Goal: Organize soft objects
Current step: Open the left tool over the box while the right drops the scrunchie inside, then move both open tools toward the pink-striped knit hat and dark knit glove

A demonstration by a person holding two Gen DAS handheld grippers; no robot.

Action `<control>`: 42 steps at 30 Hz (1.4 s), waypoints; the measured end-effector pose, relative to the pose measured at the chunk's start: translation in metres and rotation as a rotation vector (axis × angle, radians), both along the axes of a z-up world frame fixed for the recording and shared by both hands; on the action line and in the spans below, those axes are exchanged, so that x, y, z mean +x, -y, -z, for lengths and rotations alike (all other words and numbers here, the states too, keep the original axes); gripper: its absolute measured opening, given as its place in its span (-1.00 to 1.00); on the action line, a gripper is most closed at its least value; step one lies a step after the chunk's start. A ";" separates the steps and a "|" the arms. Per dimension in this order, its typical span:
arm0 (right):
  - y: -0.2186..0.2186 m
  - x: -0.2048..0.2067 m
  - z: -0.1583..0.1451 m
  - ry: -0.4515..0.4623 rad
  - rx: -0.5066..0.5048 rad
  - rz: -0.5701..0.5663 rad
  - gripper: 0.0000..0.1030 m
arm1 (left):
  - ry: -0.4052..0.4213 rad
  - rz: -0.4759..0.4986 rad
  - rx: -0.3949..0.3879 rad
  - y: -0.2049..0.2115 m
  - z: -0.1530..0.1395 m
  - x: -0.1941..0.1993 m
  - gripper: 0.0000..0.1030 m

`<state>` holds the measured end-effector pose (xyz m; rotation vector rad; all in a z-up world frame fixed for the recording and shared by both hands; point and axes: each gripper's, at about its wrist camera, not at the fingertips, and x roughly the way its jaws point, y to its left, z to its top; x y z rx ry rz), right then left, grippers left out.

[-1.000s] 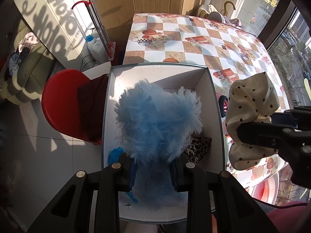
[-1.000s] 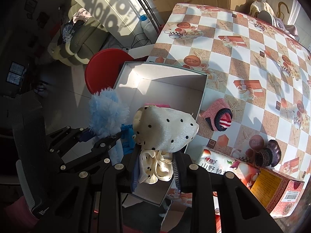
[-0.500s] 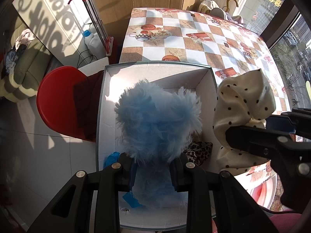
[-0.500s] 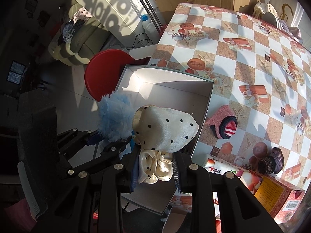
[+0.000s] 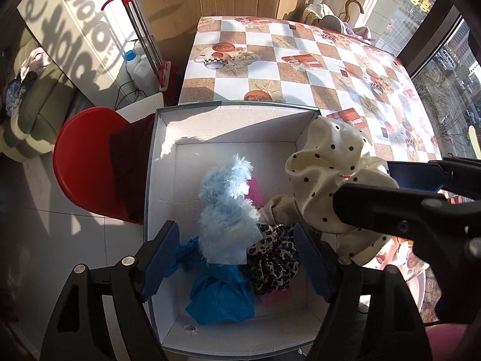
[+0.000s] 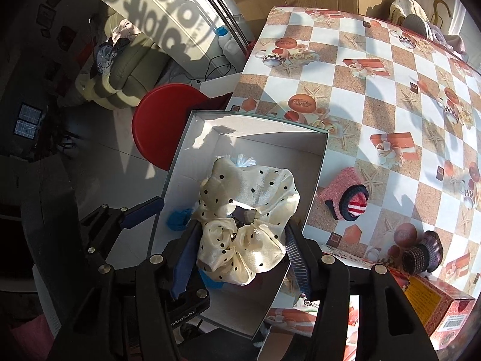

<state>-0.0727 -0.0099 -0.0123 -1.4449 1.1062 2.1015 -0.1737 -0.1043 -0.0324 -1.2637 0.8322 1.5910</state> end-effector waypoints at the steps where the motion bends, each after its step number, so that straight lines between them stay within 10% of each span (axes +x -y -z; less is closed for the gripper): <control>1: -0.003 0.002 0.000 0.001 -0.007 0.011 0.56 | 0.003 -0.004 0.010 0.000 -0.001 -0.001 0.64; 5: -0.017 0.020 0.000 -0.016 -0.044 0.084 0.85 | 0.014 -0.027 0.052 -0.001 -0.008 -0.002 0.99; 17: -0.080 0.104 0.010 0.061 -0.074 0.310 1.00 | 0.027 0.007 0.104 -0.019 -0.027 0.016 1.00; 34: -0.116 0.068 0.163 0.217 -0.291 0.307 0.99 | 0.011 0.060 0.002 -0.005 -0.037 0.051 1.00; 42: -0.147 0.091 0.179 0.430 -0.170 0.391 0.99 | 0.021 0.088 -0.011 -0.016 -0.035 0.061 1.00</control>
